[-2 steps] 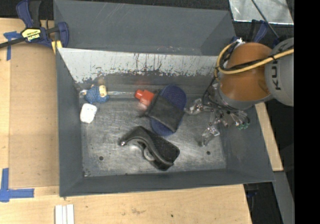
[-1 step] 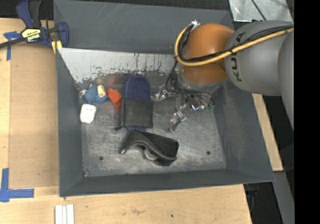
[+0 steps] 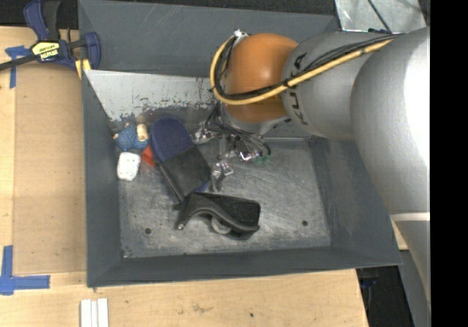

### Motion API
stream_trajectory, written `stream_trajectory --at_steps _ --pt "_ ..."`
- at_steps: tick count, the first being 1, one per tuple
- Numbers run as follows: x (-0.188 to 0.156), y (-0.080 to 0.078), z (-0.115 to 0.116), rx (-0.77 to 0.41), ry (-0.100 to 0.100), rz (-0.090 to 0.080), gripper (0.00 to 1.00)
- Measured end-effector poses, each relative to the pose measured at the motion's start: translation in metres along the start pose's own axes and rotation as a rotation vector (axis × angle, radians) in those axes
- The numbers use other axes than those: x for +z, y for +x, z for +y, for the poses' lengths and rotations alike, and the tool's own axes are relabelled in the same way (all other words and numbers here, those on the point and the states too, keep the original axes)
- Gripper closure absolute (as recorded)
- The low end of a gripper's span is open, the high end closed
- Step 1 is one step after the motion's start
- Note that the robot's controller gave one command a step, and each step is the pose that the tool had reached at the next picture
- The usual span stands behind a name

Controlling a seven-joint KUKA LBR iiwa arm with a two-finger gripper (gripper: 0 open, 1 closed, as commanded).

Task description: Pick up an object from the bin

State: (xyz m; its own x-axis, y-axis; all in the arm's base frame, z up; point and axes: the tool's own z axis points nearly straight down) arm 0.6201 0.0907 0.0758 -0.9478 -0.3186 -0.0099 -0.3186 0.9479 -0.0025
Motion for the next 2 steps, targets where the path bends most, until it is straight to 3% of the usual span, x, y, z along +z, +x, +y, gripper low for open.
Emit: stream_trajectory --at_steps 1,2 --pt "-0.004 -0.004 -0.002 0.001 0.001 -0.016 1.0" --pt "-0.135 0.001 0.027 -0.026 -0.001 -0.004 1.0"
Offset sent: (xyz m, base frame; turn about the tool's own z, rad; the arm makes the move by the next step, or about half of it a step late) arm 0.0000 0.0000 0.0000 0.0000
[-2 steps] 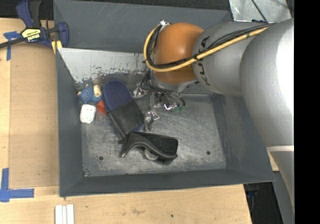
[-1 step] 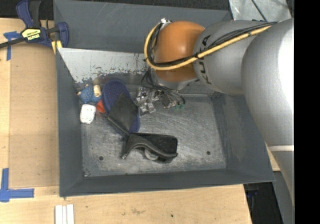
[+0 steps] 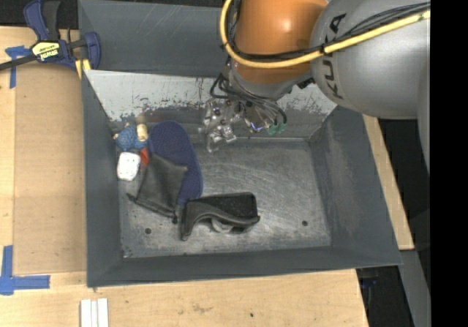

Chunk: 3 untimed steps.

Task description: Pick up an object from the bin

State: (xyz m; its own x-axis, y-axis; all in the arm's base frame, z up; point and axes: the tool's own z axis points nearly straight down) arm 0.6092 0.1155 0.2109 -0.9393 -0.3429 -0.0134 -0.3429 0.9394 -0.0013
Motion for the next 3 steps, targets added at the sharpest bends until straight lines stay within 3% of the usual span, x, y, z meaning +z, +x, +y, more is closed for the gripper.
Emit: stream_trajectory --at_steps 1,2,3 --pt "0.005 0.002 0.0 0.0 -0.001 0.009 0.0" --pt "0.067 0.099 0.005 0.027 -0.003 0.023 0.0" --pt "0.123 0.103 0.001 0.079 -0.001 0.008 0.0"
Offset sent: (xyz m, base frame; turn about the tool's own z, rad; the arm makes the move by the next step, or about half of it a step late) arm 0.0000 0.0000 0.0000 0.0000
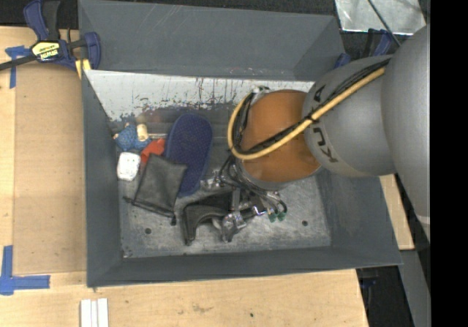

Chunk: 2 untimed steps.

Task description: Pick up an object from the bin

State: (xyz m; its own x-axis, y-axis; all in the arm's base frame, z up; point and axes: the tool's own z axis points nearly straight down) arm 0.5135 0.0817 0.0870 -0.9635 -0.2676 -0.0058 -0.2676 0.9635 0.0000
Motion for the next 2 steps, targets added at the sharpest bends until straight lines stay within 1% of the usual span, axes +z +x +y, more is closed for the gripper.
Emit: stream_trajectory --at_steps 1,2 --pt "0.001 0.0 0.001 -0.001 -0.001 0.0 1.0" --pt "-0.137 0.003 -0.002 -0.309 0.0 0.003 1.0"
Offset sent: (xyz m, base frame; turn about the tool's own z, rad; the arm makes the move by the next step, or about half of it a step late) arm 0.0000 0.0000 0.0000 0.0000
